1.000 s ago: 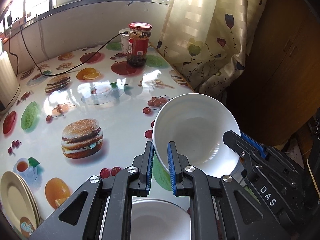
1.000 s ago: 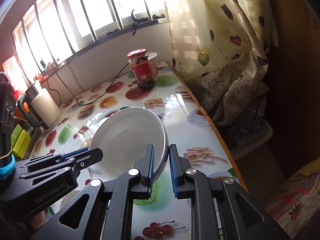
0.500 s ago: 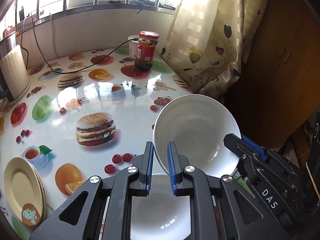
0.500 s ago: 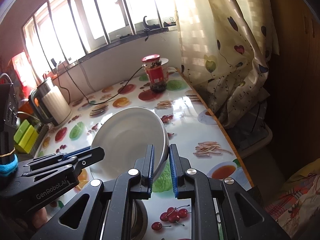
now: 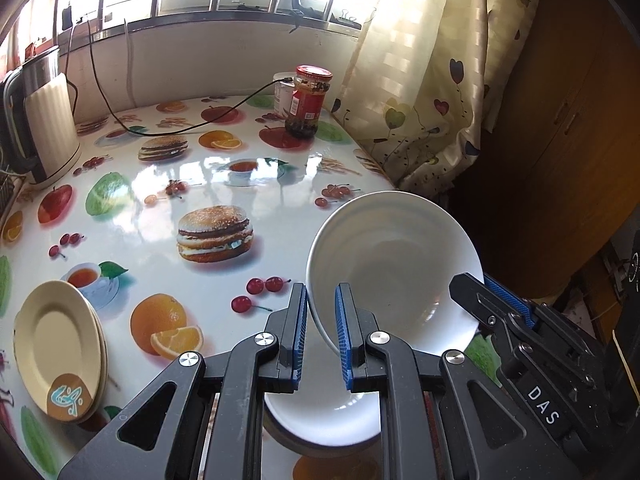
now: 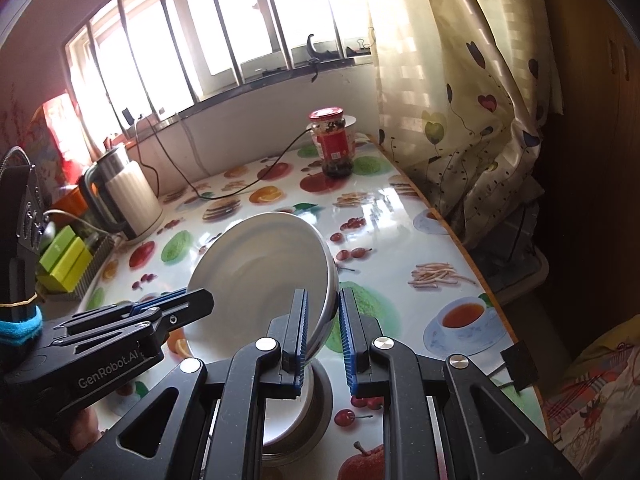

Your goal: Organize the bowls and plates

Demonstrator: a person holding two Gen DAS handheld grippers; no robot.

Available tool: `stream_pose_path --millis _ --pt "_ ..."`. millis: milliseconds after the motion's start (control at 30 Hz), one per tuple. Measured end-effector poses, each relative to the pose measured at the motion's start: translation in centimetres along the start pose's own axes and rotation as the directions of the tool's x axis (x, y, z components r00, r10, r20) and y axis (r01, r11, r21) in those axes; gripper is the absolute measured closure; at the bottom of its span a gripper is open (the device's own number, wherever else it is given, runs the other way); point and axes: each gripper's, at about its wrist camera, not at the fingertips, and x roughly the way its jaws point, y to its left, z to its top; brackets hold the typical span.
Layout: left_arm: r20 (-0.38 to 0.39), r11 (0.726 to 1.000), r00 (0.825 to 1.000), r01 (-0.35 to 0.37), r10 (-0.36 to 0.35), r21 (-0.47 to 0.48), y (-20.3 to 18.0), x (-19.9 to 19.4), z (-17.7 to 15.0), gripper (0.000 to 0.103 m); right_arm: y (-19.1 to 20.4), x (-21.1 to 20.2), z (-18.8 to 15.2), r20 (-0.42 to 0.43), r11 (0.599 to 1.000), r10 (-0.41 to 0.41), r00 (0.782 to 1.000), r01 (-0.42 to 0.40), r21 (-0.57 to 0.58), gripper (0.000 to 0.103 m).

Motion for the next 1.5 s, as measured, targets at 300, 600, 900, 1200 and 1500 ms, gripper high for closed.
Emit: stream_pose_path --millis 300,600,900,1200,1500 --pt "-0.01 1.0 1.0 -0.011 0.011 -0.022 1.3 -0.8 -1.7 0.088 1.4 -0.1 -1.6 -0.025 1.0 0.015 1.0 -0.015 -0.009 0.087" --pt "-0.033 0.999 0.999 -0.021 0.02 -0.045 2.3 -0.5 -3.0 0.088 2.1 0.6 -3.1 -0.059 1.0 0.025 0.998 -0.026 -0.009 0.087" --pt "-0.061 0.997 0.998 -0.024 0.02 -0.066 3.1 0.2 -3.9 0.088 2.2 1.2 -4.1 -0.088 1.0 0.029 0.996 -0.03 -0.009 0.087" --pt "-0.066 0.997 0.998 -0.028 0.023 -0.066 3.1 0.3 -3.9 0.088 2.1 1.4 -4.6 -0.096 1.0 0.023 0.995 -0.025 -0.012 0.087" --pt "-0.079 0.997 0.997 -0.029 0.024 -0.065 3.0 0.8 -4.1 0.088 1.7 1.7 -5.0 -0.115 1.0 0.023 0.993 -0.023 -0.001 0.087"
